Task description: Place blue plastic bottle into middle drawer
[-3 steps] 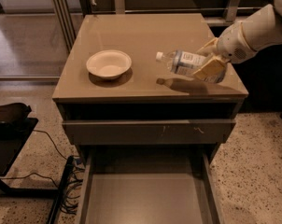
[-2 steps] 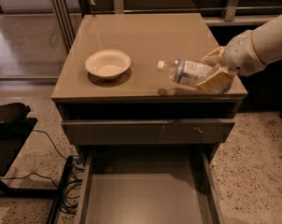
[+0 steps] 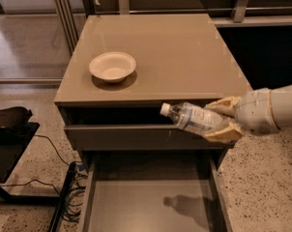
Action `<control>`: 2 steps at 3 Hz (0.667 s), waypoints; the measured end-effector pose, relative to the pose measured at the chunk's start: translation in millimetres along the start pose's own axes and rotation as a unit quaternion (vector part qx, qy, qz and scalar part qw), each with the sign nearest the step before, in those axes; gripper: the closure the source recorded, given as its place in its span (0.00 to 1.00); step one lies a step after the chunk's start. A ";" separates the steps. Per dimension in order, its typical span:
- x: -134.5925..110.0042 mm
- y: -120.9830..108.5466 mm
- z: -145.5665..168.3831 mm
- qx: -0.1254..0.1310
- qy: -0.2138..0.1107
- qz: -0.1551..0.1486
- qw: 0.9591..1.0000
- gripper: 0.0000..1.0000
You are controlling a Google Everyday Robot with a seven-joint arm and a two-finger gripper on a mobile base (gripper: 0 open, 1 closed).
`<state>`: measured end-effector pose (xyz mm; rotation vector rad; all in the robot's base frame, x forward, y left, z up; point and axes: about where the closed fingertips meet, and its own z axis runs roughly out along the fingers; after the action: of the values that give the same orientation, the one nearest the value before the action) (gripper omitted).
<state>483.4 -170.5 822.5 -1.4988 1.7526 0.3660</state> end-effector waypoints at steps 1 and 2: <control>17.1 23.7 7.4 -0.015 0.007 0.013 1.000 1.00; 14.0 21.1 8.6 -0.017 0.005 0.009 1.000 1.00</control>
Offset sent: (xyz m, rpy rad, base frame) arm -0.0209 -0.0034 -0.0241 -0.0018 0.0396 -0.0040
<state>467.1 -169.1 801.4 -1.5121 1.7767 0.4005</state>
